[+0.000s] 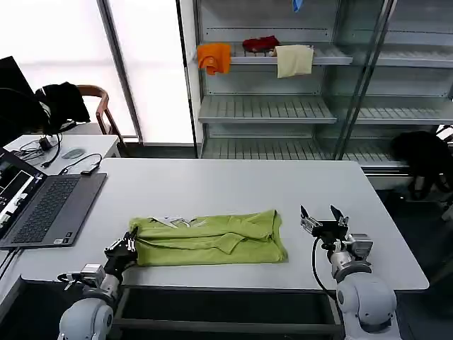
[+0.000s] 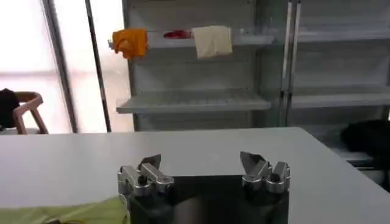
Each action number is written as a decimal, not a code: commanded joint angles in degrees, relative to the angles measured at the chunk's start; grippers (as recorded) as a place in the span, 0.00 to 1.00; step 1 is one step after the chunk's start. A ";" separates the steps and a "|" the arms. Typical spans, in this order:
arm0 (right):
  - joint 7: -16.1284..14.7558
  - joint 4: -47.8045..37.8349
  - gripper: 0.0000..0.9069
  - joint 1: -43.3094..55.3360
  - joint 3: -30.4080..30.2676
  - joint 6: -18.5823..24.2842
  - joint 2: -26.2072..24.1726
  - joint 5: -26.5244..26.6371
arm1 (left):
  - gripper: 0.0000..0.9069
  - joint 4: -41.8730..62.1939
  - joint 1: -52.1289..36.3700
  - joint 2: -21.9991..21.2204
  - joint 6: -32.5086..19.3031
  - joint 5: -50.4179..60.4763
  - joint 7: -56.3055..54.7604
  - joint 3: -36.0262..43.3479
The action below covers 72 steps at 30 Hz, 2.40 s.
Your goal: Fold and organize the clothes.
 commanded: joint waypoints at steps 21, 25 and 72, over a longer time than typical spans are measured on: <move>-0.42 0.46 1.00 -0.58 -0.40 0.00 0.31 0.04 | 0.01 0.79 0.21 -2.11 2.09 -0.92 -1.00 0.77; -0.40 0.55 1.00 -0.82 -0.24 0.02 0.28 0.06 | 0.01 0.68 -0.20 -2.29 3.18 -1.12 -1.07 0.96; 0.62 -0.97 1.00 -1.06 1.21 0.17 -0.49 2.06 | 0.00 -6.41 -7.90 17.79 5.67 17.14 11.04 -13.11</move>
